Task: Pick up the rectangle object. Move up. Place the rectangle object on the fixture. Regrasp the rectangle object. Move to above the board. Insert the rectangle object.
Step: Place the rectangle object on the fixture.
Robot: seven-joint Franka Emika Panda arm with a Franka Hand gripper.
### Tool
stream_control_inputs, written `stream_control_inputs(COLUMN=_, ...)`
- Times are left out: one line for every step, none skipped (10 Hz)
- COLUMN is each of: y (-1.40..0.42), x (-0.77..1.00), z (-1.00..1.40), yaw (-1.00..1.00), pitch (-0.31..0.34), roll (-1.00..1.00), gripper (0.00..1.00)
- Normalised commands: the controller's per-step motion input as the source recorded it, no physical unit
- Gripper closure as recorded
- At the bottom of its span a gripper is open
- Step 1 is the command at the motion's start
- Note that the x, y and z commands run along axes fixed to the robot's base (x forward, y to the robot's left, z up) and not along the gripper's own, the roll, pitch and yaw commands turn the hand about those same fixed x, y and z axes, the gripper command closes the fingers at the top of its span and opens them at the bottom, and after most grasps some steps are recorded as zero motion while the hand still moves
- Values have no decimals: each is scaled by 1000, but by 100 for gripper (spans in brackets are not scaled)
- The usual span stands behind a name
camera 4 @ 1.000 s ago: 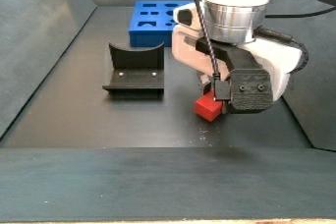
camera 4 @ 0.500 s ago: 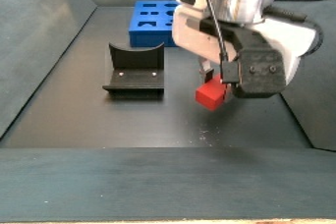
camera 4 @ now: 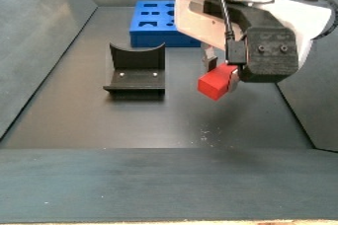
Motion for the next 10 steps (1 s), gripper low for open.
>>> stream_control_inputs(y=2, x=-6, z=1000, yaw=9, pitch=23, roll=7, gripper=100)
stream_control_inputs(y=1, x=-14, z=1000, yaw=1, pitch=42, roll=18, gripper=100)
stream_control_inputs(y=1, x=-21, z=1000, yaw=-9, pitch=62, roll=40, gripper=100)
stream_control_inputs(y=-2, x=-28, z=1000, yaw=-7, pitch=76, roll=54, gripper=100)
stream_control_inputs(y=-5, x=-32, z=1000, yaw=-2, pitch=84, roll=76, gripper=100)
stream_control_inputs(y=-7, x=-33, z=1000, yaw=4, pitch=86, roll=86, gripper=100)
stream_control_inputs(y=-15, x=-38, z=1000, yaw=18, pitch=97, roll=110, gripper=100)
stream_control_inputs(y=-17, x=-40, z=1000, yaw=25, pitch=101, roll=118, gripper=100)
stream_control_inputs(y=-21, x=-38, z=938, yaw=34, pitch=103, roll=124, gripper=100)
stream_control_inputs(y=-16, x=-36, z=854, yaw=29, pitch=99, roll=119, gripper=100)
